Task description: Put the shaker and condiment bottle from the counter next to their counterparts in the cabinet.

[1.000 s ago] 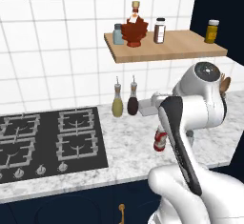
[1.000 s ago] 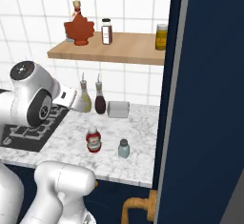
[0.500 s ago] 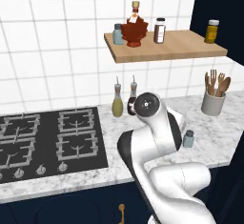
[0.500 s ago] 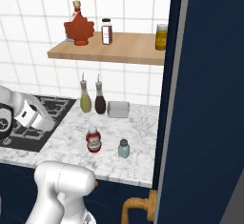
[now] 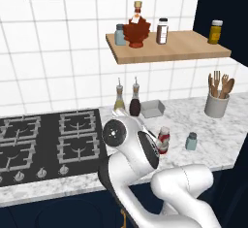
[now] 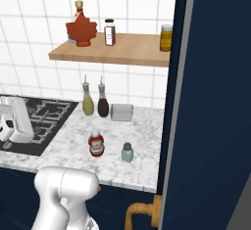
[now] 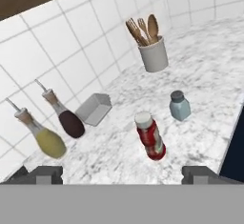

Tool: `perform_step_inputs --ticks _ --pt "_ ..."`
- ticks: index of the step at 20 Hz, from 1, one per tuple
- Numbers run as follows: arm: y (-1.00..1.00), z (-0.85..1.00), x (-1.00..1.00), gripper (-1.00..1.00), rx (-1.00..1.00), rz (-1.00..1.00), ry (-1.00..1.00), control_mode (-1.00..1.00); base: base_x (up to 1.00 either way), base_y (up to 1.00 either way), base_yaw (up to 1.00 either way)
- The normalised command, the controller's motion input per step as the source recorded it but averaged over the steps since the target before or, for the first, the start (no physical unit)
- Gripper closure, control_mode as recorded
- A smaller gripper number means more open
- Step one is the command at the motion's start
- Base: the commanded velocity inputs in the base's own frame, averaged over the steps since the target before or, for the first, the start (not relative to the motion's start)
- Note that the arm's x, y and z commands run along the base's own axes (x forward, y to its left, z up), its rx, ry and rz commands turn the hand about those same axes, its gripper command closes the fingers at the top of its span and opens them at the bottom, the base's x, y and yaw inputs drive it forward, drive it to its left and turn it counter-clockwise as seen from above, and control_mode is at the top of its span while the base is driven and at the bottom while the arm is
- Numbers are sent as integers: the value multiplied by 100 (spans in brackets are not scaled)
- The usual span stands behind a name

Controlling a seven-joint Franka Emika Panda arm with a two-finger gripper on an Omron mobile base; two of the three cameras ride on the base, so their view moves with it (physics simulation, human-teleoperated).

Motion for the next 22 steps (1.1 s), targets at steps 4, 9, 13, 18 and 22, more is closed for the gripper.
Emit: perform_step_inputs --ticks 4,9,13,18,22 --pt "0 -11 0 -100 0 0 -3 -100 0 0 0" --pt "-9 -6 0 -100 0 -3 6 -100 0 0 0" --pt "-15 -17 5 -100 0 -6 18 -100 0 0 0" --pt "-14 -15 1 -100 0 -2 8 -100 0 0 0" --pt "-35 -22 0 -100 0 0 3 -100 0 0 0"
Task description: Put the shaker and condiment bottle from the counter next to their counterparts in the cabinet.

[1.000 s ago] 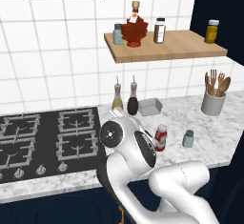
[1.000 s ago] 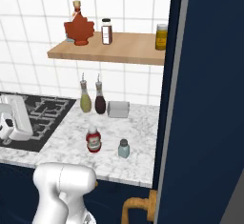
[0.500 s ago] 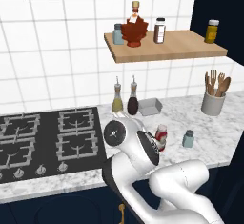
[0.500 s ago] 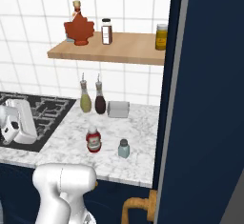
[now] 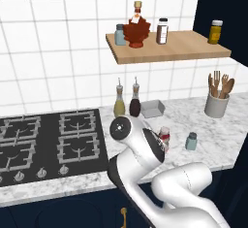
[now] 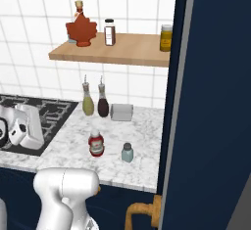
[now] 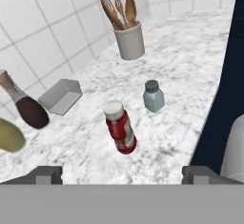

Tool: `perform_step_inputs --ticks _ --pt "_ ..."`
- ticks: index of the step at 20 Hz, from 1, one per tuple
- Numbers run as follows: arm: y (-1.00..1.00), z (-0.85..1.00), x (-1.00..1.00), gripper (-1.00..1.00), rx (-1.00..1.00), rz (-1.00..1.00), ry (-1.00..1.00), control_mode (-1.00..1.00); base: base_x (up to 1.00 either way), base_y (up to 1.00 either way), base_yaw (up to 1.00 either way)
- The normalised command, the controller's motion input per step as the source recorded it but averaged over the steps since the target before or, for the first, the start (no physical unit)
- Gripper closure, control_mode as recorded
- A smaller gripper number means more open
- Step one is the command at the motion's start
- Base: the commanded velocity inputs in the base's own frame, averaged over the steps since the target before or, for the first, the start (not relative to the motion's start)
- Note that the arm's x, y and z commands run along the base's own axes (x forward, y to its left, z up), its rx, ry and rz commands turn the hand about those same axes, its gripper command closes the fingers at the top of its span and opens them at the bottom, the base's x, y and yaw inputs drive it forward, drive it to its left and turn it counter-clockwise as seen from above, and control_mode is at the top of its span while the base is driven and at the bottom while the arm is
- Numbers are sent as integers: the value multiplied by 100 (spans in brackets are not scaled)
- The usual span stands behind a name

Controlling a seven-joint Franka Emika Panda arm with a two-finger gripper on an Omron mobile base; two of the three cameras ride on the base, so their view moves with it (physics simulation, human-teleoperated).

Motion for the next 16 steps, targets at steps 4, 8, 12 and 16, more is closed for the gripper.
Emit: perform_step_inputs --ticks 4,8,12,16 --pt "-29 -29 1 -100 0 0 0 -100 0 0 0" --pt "-10 -37 29 -100 4 0 0 -100 0 0 0" --pt "-12 -34 32 -100 7 0 0 -100 0 0 0" --pt "-24 -29 25 -100 2 0 0 -100 0 0 0"
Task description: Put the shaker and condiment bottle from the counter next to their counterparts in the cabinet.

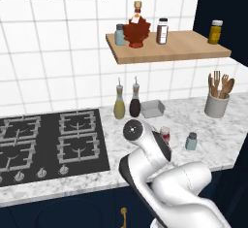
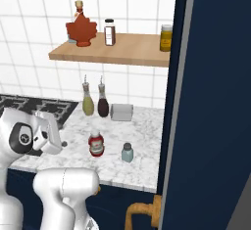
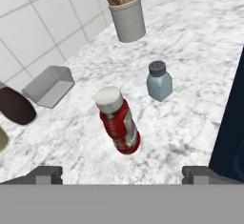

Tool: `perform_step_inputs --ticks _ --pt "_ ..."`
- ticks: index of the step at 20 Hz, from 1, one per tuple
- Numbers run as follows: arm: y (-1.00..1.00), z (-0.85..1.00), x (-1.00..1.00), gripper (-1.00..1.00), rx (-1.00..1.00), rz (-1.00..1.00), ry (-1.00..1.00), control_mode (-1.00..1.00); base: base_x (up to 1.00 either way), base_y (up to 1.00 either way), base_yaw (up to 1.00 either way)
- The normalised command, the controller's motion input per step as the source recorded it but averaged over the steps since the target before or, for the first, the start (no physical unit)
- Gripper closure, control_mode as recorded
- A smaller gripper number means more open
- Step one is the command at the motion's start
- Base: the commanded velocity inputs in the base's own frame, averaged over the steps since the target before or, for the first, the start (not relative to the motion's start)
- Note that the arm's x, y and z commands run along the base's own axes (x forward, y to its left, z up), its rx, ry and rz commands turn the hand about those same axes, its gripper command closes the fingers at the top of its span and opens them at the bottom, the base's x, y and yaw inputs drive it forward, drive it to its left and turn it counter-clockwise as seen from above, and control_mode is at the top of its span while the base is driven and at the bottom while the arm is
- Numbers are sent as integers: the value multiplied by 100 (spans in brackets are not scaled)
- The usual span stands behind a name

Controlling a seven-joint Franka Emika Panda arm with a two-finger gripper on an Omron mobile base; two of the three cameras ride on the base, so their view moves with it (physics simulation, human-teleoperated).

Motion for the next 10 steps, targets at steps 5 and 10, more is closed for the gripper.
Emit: perform_step_inputs --ticks 5,10 --pt "-28 -28 18 -100 0 0 0 -100 0 0 0" --pt "-25 -30 22 -100 0 0 0 -100 0 0 0"
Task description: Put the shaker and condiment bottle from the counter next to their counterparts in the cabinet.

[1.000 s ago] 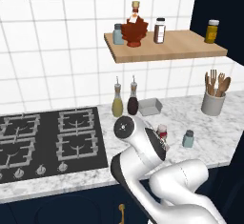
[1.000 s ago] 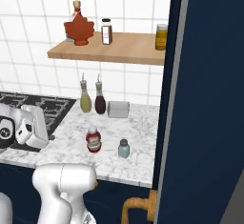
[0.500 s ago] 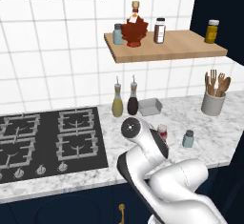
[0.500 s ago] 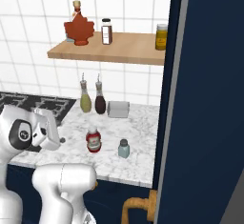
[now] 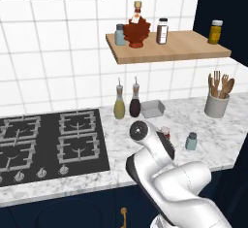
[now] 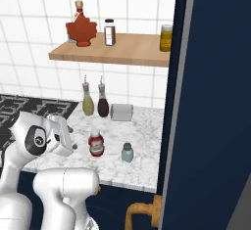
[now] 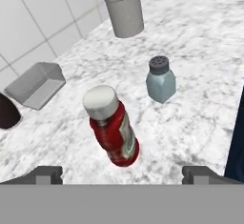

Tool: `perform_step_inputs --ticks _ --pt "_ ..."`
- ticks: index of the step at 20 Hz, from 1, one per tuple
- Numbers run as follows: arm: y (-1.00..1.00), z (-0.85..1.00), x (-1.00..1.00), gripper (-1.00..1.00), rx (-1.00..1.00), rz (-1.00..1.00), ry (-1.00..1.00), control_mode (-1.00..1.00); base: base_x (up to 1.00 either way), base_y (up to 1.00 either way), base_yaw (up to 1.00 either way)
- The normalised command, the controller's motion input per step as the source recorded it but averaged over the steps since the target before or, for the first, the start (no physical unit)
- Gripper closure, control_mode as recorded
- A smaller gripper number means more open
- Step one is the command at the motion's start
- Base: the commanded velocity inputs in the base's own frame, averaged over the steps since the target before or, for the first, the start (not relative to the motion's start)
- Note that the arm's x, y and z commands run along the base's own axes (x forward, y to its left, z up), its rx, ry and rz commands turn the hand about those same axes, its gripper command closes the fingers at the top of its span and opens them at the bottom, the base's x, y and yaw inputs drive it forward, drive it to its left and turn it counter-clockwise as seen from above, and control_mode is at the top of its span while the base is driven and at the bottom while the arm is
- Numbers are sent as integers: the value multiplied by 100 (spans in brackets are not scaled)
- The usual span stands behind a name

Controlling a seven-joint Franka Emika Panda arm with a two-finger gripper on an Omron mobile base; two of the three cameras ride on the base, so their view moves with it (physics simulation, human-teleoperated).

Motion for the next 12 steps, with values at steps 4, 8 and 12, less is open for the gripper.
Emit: perform_step_inputs --ticks 4,8,12 --pt "-25 -29 22 -100 0 0 0 -100 0 0 0" --pt "-18 -34 28 -100 0 0 0 -100 0 0 0" --pt "-19 -36 26 -100 0 0 0 -100 0 0 0"
